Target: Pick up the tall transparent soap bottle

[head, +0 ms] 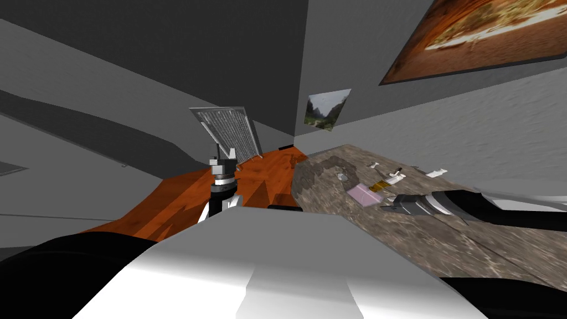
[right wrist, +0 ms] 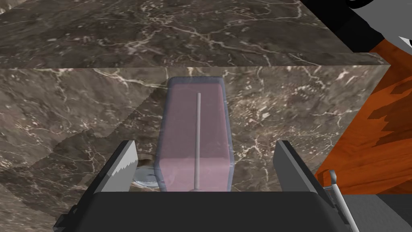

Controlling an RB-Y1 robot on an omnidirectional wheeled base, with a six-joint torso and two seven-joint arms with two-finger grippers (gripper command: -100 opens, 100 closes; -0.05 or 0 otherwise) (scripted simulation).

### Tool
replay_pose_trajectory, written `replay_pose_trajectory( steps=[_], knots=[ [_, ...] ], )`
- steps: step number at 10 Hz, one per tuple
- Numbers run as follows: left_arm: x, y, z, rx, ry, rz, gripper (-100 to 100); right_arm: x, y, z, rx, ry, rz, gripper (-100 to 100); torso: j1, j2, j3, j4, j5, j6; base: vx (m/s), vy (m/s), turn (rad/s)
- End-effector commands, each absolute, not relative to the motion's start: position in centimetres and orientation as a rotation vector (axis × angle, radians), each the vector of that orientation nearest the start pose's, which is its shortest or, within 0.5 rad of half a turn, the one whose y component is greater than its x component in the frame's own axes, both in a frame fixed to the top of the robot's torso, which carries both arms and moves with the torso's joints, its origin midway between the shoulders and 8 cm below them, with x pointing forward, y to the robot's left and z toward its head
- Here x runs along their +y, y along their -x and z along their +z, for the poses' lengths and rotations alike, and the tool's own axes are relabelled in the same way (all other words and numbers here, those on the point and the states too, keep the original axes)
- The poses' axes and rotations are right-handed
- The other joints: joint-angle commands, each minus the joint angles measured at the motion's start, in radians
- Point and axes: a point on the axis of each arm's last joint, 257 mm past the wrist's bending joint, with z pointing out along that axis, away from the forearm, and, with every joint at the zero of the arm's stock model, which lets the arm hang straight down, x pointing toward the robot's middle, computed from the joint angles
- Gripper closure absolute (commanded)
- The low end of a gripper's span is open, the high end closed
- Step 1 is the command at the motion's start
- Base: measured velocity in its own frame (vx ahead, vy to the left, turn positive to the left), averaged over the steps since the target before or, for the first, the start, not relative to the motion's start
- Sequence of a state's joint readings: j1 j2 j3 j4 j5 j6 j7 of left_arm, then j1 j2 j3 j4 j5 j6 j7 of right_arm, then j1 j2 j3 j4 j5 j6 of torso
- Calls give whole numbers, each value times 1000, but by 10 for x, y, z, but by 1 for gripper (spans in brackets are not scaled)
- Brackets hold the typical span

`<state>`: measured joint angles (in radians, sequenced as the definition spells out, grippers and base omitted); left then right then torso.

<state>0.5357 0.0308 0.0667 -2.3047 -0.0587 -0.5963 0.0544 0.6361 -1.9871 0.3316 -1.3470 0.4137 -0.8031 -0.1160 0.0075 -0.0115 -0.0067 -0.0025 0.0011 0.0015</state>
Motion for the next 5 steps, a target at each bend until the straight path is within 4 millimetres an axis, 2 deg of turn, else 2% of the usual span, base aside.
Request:
replay_pose_trajectory(
  steps=[1,2,3,5],
  knots=[
    [286,-318,42,604,533,-1263,0,-604,-224,-237,2811,723,104,-100,0,0,0,0,0,0,62,36,0],
    [286,-318,42,604,533,-1263,0,-603,-225,-236,2809,723,104,0,-2,5,3,1,0,0,12,7,1],
    [286,-318,42,604,533,-1263,0,-605,-218,-244,2804,736,106,-100,-4,8,5,2,-1,1,25,22,-67],
    [286,-318,42,604,533,-1263,0,-605,-218,-244,2804,736,106,-100,-4,10,6,3,-1,1,20,18,-39]
  ],
)
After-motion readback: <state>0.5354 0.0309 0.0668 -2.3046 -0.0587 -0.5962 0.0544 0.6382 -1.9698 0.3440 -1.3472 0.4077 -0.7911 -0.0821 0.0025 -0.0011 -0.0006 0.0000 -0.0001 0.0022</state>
